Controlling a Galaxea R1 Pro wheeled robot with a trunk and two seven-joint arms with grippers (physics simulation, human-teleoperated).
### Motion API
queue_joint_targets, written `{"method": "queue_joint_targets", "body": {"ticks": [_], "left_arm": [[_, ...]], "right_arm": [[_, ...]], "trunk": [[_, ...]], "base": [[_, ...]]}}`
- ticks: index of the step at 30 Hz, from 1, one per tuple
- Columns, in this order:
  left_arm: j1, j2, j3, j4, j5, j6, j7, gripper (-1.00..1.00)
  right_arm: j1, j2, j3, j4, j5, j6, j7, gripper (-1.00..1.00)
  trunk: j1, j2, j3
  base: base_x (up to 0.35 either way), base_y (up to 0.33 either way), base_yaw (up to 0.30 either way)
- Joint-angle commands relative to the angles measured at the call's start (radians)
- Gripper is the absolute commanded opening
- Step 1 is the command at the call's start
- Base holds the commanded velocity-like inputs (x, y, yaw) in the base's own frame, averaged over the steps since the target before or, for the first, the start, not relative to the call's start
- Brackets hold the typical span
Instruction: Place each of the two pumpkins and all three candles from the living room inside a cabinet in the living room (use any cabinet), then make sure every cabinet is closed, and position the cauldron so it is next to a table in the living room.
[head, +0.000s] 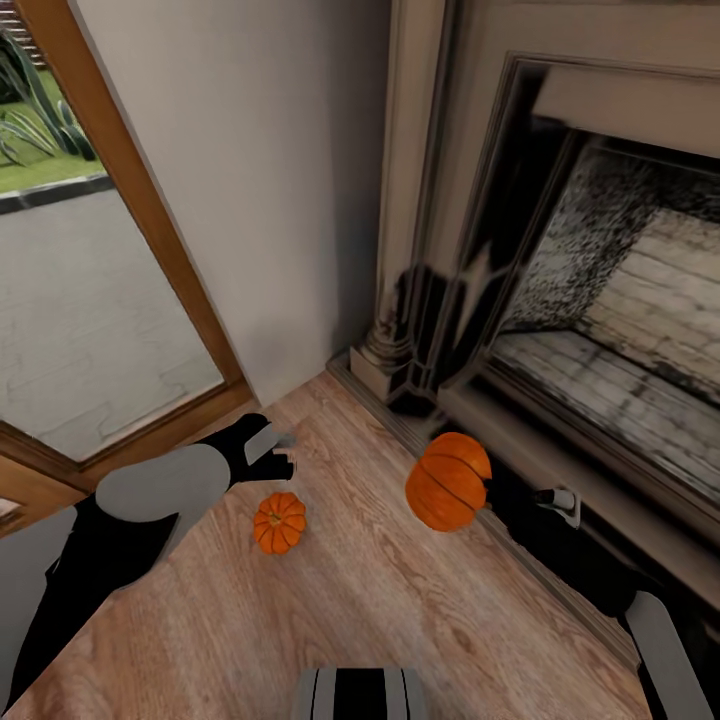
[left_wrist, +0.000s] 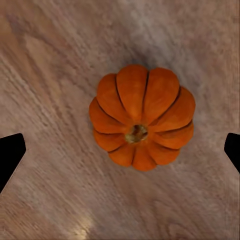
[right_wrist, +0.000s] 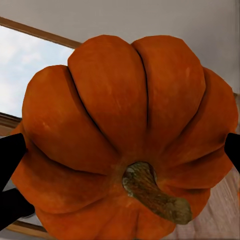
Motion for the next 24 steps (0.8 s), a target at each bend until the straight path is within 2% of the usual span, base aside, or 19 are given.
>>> {"method": "queue_joint_targets", "body": {"ticks": [1, 2, 5, 6, 8, 9, 14, 20, 21, 24], "left_arm": [[-0.001, 0.006, -0.004, -0.002, 0.012, 0.0, 0.008, 1.0], [-0.001, 0.025, -0.004, -0.002, 0.013, 0.0, 0.006, 1.0], [0.0, 0.053, -0.004, -0.004, 0.017, -0.001, -0.034, 1.0], [0.0, 0.063, -0.004, -0.004, 0.017, -0.002, -0.068, 1.0], [0.0, 0.093, -0.003, -0.004, 0.016, -0.005, -0.197, 1.0], [0.0, 0.103, -0.003, -0.004, 0.015, -0.005, -0.236, 1.0], [0.0, 0.144, -0.004, -0.005, 0.016, -0.005, -0.372, 1.0], [0.0, 0.147, -0.005, -0.006, 0.015, -0.006, -0.39, 1.0], [0.0, 0.148, -0.005, -0.006, 0.013, -0.006, -0.39, 1.0], [0.001, 0.148, -0.005, -0.006, 0.012, -0.012, -0.39, 1.0]], "right_arm": [[0.0, 0.0, -0.001, 0.0, -0.006, 0.007, 0.002, -1.0], [0.0, -0.001, -0.001, 0.0, -0.006, 0.007, 0.002, -1.0], [0.0, -0.002, -0.002, 0.0, -0.006, 0.007, 0.002, -1.0], [0.0, -0.002, -0.002, 0.0, -0.006, 0.007, 0.002, -1.0], [0.0, -0.001, -0.001, 0.0, -0.006, 0.006, 0.002, -1.0], [0.0, -0.001, -0.001, 0.0, -0.006, 0.006, 0.002, -1.0], [0.0, -0.001, 0.0, 0.001, -0.006, 0.004, 0.002, -1.0], [0.0, 0.001, -0.001, 0.001, -0.006, 0.005, 0.016, -1.0], [0.0, 0.0, -0.001, 0.001, -0.006, 0.005, 0.067, -1.0], [0.0, -0.002, -0.001, 0.0, -0.006, 0.004, 0.086, -1.0]], "trunk": [[0.0, -0.001, -0.005], [0.001, -0.001, -0.009], [0.002, -0.002, -0.02], [0.002, -0.002, -0.024], [0.003, -0.002, -0.032], [0.003, -0.002, -0.032], [0.003, -0.002, -0.032], [0.003, -0.002, -0.032], [0.003, -0.002, -0.032], [0.004, -0.002, -0.036]], "base": [[0.0, 0.0, 0.0], [0.0, 0.0, 0.0], [0.0, 0.0, 0.0], [0.0, 0.0, 0.0], [0.0, 0.0, 0.0], [0.0, 0.0, 0.0], [0.0, 0.0, 0.0], [0.0, 0.0, 0.0], [0.0, 0.0, 0.0], [0.0, 0.0, 0.0]]}}
